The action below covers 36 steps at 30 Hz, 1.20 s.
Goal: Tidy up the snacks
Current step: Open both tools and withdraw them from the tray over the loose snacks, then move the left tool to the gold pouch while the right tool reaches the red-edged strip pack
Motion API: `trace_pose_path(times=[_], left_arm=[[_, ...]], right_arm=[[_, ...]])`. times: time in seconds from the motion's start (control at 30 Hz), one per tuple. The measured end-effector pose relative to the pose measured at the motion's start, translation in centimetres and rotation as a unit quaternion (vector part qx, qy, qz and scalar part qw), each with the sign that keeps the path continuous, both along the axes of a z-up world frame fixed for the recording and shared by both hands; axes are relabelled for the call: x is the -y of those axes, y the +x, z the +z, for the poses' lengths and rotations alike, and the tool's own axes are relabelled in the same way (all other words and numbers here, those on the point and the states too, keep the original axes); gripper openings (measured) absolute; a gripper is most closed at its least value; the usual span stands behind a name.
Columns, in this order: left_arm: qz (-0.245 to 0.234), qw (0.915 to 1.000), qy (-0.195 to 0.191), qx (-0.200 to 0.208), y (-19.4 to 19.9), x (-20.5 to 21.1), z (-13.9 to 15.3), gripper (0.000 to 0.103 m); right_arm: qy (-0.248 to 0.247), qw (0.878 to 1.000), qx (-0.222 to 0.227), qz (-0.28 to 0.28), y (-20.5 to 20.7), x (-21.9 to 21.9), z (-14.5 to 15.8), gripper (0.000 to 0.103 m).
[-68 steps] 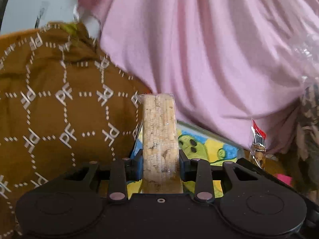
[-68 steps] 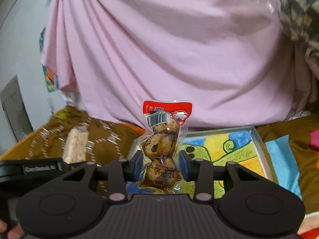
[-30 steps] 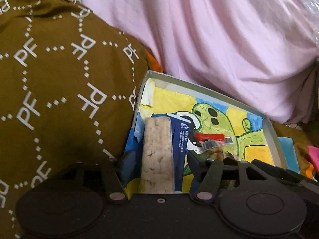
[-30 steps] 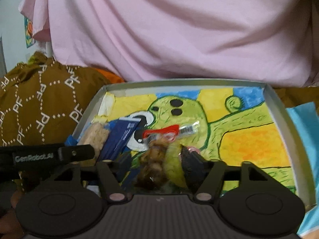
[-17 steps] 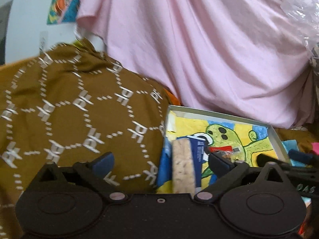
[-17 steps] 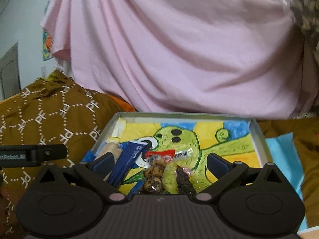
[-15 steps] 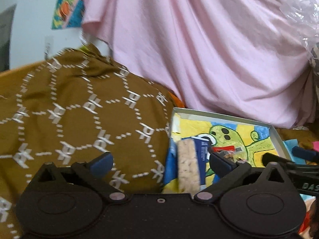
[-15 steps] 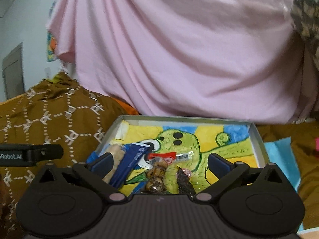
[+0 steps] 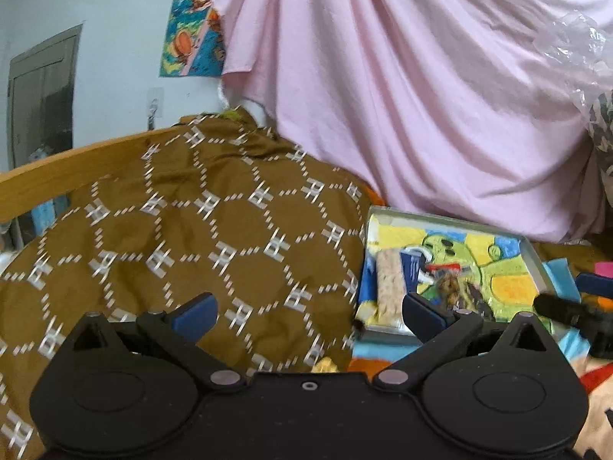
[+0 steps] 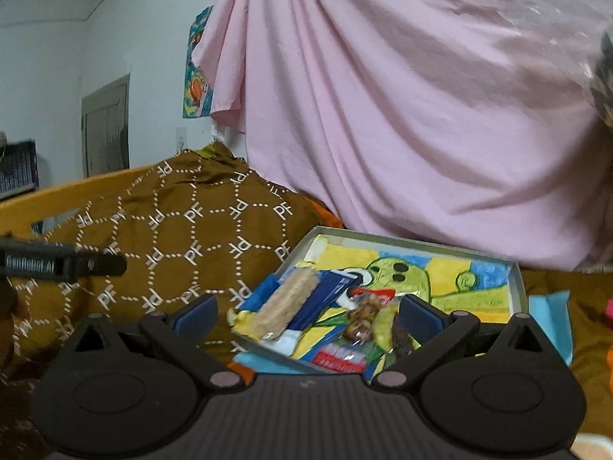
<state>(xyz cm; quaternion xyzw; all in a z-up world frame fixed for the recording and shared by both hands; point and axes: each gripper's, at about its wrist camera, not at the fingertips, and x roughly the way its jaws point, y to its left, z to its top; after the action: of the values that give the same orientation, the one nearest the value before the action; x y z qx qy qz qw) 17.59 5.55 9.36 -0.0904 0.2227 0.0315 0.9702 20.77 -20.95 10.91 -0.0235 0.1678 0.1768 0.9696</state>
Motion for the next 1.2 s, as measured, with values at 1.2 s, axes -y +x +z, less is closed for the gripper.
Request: trace_pose_path(times=[1.2], left_arm=[[-0.078,0.9725,0.082,-0.204,-5.6,2.8,-7.1,0.102]], right_arm=[[-0.016,0.966,-0.255,0.038,-6.8,-0.7,-9.6,0.103]])
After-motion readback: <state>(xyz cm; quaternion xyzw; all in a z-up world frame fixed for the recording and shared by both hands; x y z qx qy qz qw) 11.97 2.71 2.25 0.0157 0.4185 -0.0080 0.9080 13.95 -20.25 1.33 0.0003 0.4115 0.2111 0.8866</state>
